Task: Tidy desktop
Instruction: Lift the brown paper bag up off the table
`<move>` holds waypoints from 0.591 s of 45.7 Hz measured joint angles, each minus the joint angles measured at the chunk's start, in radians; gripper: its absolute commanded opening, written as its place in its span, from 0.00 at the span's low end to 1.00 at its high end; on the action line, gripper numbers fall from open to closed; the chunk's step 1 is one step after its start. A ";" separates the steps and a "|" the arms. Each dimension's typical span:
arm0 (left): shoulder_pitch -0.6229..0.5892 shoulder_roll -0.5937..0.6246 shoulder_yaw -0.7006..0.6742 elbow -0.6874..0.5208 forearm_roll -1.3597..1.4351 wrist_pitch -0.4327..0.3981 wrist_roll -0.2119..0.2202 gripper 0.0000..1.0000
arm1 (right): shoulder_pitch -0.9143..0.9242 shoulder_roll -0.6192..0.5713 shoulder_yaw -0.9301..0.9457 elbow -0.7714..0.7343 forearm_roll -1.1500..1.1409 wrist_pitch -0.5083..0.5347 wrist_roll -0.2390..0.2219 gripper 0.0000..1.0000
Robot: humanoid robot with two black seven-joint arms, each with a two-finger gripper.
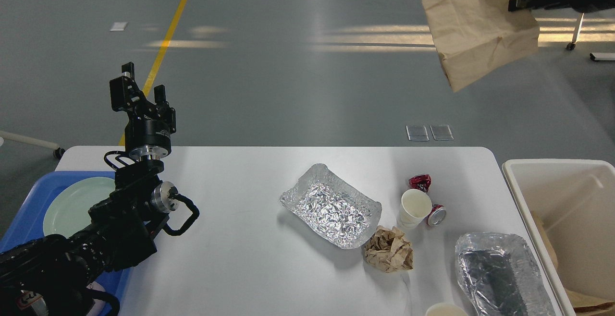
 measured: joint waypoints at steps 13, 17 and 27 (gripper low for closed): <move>0.000 0.000 0.000 0.000 0.000 0.000 0.000 0.96 | 0.357 0.007 0.025 0.265 0.000 0.198 0.017 0.00; 0.000 0.000 0.000 0.000 0.000 0.000 0.000 0.96 | 0.450 0.008 0.061 0.338 0.000 0.205 0.017 0.00; 0.000 0.000 0.000 0.000 0.000 0.000 0.000 0.96 | 0.590 0.005 0.227 0.406 0.001 0.206 0.017 0.00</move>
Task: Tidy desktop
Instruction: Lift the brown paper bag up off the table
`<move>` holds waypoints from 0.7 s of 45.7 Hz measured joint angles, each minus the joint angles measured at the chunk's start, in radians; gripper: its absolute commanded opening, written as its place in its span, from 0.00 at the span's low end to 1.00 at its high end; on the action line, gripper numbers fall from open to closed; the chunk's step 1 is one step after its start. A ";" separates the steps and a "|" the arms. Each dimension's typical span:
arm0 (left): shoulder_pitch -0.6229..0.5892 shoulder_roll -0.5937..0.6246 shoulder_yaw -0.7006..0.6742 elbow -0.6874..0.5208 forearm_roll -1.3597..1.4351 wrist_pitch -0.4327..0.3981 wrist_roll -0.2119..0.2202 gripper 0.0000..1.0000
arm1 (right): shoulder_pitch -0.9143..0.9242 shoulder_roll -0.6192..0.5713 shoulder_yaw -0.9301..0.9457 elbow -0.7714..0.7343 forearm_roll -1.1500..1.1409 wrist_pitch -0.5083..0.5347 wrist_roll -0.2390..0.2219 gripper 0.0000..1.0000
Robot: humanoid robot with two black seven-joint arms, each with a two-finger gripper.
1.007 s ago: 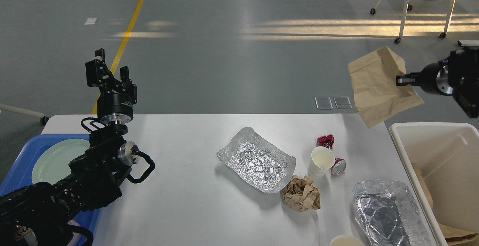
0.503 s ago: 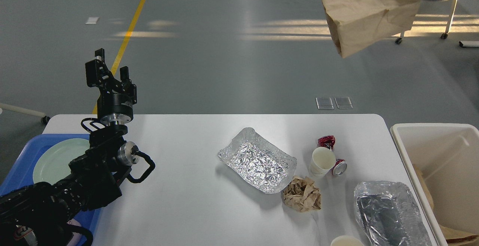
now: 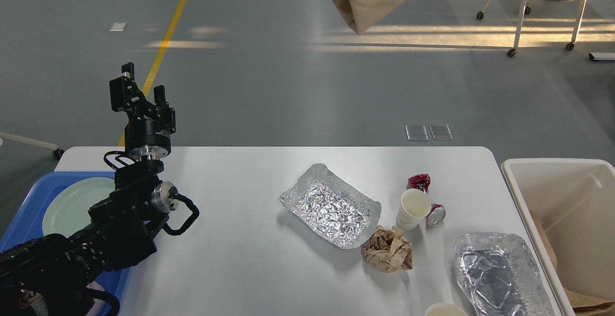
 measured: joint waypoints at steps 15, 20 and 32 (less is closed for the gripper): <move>0.000 0.000 0.000 0.000 0.000 0.000 0.000 0.96 | 0.010 0.006 0.115 0.002 -0.001 0.000 -0.013 0.00; 0.000 0.000 0.000 0.000 0.000 0.000 0.000 0.96 | -0.085 0.002 0.102 -0.011 -0.015 0.000 -0.023 0.00; 0.000 0.000 0.000 0.000 0.000 0.000 0.000 0.96 | -0.428 -0.011 -0.088 -0.088 -0.085 -0.002 -0.026 0.00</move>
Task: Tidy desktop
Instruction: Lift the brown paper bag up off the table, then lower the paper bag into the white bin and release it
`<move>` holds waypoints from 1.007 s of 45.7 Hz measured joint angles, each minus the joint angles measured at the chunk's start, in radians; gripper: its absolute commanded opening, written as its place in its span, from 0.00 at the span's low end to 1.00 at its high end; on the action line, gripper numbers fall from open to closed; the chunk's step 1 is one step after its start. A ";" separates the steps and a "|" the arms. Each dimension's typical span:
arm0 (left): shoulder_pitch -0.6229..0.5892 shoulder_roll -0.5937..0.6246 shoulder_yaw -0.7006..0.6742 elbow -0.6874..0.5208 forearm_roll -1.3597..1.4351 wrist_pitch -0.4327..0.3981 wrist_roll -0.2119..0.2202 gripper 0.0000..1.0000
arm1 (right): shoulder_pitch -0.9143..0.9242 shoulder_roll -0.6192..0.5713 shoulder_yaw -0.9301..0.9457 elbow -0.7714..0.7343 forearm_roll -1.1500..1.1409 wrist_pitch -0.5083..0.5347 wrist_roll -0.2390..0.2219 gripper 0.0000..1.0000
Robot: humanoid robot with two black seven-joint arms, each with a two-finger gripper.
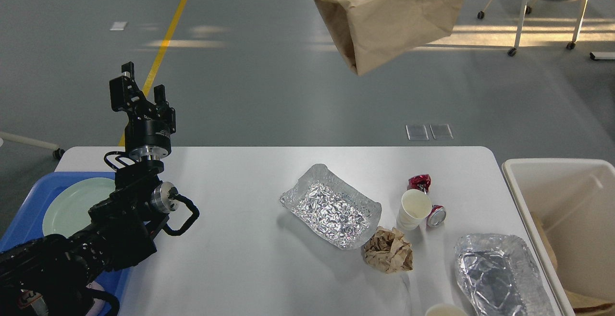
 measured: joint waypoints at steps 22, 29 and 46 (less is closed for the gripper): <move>0.000 -0.001 0.000 0.000 0.000 0.000 0.000 0.96 | -0.585 -0.003 -0.424 -0.305 -0.005 -0.512 -0.014 0.00; 0.000 -0.001 0.000 0.000 0.000 0.000 0.000 0.96 | -0.714 -0.006 -0.506 -0.399 -0.005 -0.620 -0.044 0.00; 0.000 -0.001 0.000 0.000 0.000 0.000 0.000 0.96 | -0.837 -0.047 -0.632 -0.420 -0.008 -0.733 -0.175 0.20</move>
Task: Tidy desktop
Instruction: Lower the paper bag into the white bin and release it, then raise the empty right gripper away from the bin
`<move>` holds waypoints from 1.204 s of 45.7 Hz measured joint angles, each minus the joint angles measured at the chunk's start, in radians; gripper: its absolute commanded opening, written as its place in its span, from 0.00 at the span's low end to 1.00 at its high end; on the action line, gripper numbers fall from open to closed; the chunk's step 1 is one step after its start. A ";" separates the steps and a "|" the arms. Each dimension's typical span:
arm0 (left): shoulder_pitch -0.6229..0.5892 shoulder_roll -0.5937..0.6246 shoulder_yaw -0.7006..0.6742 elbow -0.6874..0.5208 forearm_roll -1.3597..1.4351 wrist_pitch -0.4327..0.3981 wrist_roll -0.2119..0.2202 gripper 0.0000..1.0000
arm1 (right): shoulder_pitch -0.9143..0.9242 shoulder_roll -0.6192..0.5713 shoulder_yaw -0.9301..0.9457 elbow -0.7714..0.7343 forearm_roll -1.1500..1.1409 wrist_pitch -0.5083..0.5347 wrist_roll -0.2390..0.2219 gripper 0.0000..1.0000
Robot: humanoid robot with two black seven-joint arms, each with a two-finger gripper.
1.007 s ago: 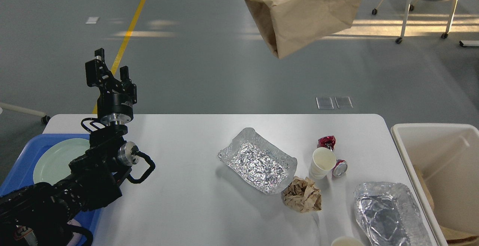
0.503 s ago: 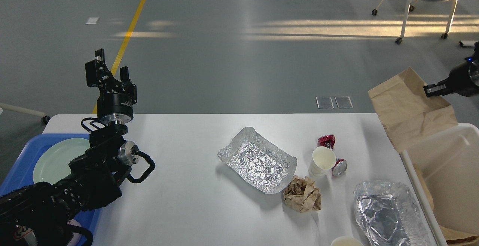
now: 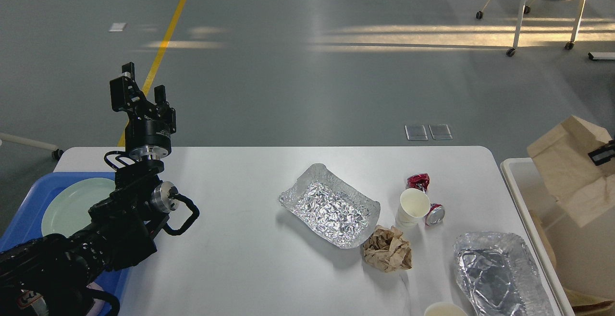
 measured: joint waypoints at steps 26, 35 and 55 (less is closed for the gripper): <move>0.000 0.000 0.000 0.000 0.000 0.000 0.000 0.96 | -0.017 -0.029 -0.030 0.003 0.024 -0.039 -0.013 1.00; 0.000 0.000 0.000 0.000 0.000 0.000 0.000 0.96 | 0.137 -0.023 0.101 0.074 0.046 -0.012 -0.005 1.00; 0.000 0.001 0.000 0.000 0.000 0.000 0.000 0.96 | 0.693 -0.012 0.598 0.468 0.210 0.409 -0.022 1.00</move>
